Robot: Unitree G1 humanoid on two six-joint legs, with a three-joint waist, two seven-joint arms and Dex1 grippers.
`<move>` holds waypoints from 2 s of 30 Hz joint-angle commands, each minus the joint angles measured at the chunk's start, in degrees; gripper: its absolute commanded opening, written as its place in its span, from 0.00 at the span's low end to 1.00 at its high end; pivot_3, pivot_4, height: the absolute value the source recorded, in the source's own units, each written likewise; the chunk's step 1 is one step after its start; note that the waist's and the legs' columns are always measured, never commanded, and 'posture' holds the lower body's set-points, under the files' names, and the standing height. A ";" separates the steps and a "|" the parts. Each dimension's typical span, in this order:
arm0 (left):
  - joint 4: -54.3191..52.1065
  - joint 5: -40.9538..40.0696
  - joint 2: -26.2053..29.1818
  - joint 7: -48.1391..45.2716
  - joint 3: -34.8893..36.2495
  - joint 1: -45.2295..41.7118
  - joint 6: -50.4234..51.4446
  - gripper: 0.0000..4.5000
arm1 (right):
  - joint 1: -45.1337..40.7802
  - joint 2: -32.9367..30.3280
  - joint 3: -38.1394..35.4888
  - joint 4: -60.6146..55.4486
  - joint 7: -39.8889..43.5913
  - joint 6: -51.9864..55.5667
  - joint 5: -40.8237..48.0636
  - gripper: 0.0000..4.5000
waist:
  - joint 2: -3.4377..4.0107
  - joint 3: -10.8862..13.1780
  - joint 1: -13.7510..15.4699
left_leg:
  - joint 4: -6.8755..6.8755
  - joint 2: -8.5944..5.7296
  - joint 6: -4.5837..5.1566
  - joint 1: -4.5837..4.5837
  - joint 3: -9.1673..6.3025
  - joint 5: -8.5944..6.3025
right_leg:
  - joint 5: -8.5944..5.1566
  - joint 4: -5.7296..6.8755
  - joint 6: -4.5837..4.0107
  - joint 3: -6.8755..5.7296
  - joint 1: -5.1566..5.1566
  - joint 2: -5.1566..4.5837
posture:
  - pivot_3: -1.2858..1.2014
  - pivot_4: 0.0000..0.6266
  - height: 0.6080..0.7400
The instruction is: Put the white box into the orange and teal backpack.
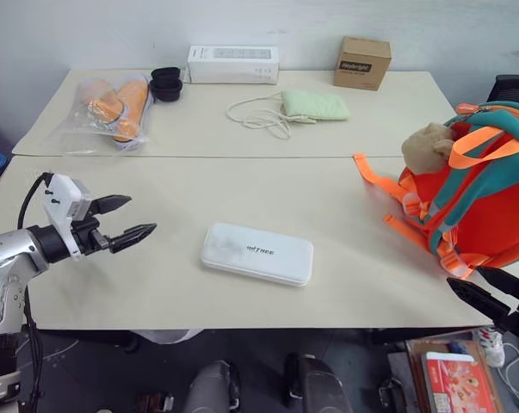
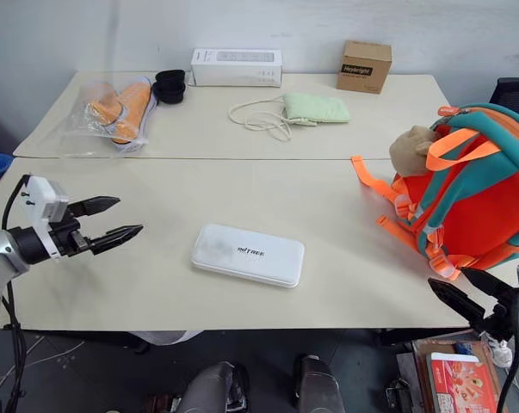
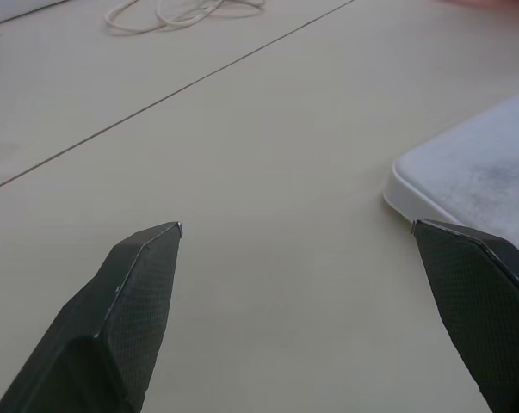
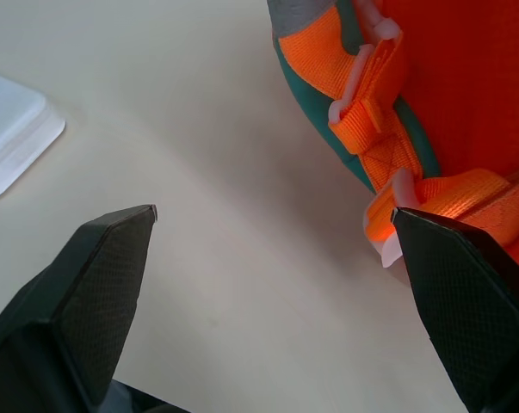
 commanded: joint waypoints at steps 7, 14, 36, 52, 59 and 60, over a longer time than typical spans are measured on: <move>-1.70 0.31 1.62 -0.84 -0.96 0.39 1.80 1.00 | 1.43 0.55 -0.53 -1.35 -0.64 -1.87 -0.30 1.00 | 0.00 0.00 -0.02 | -0.01 0.01 -0.02 0.01 0.01 0.00 | -0.01 0.02 -0.02 0.03 -0.01 0.00 | 0.52 0.24 1.00; -1.66 0.71 1.61 -0.92 -1.61 0.09 1.50 1.00 | 2.07 -0.11 0.05 -1.45 -0.71 -2.83 -1.21 1.00 | 0.00 0.00 -0.05 | -0.01 0.01 -0.02 0.02 0.01 0.00 | -0.01 0.02 -0.02 0.04 -0.01 0.00 | 0.52 0.24 1.00; -1.64 11.51 -3.37 -2.75 -18.69 -6.27 -6.64 0.00 | -25.84 -11.96 37.79 -0.62 12.86 -4.43 -9.94 0.00 | 0.01 0.01 -0.03 | 0.02 0.01 0.25 0.03 0.11 0.16 | -0.02 0.07 -0.06 0.06 -0.06 0.02 | 0.52 0.24 1.00; -5.23 17.68 -8.69 -0.24 -28.35 -7.41 -3.42 0.00 | -41.77 -1.95 53.16 10.55 9.12 -8.11 -24.28 0.00 | 0.01 0.01 -0.04 | 0.20 -0.06 0.37 -0.07 0.16 0.23 | 0.03 0.16 0.04 -0.01 -0.08 -0.04 | 0.52 0.24 1.00; -7.68 17.13 -8.52 0.31 -26.85 -5.69 -1.00 0.00 | -42.67 -1.04 52.95 12.43 7.96 -9.70 -27.00 0.00 | 0.01 0.01 -0.16 | 0.25 -0.03 0.38 -0.08 0.15 0.28 | 0.06 0.22 0.08 -0.02 -0.09 -0.02 | 0.52 0.24 1.00; -7.40 17.11 -8.03 0.26 -26.28 -5.17 -0.97 0.00 | -42.41 -1.29 52.95 12.34 8.07 -10.04 -27.35 0.00 | 0.01 0.01 -0.28 | 0.25 -0.02 0.37 -0.07 0.15 0.28 | 0.05 0.24 0.08 -0.01 -0.10 -0.02 | 0.52 0.24 1.00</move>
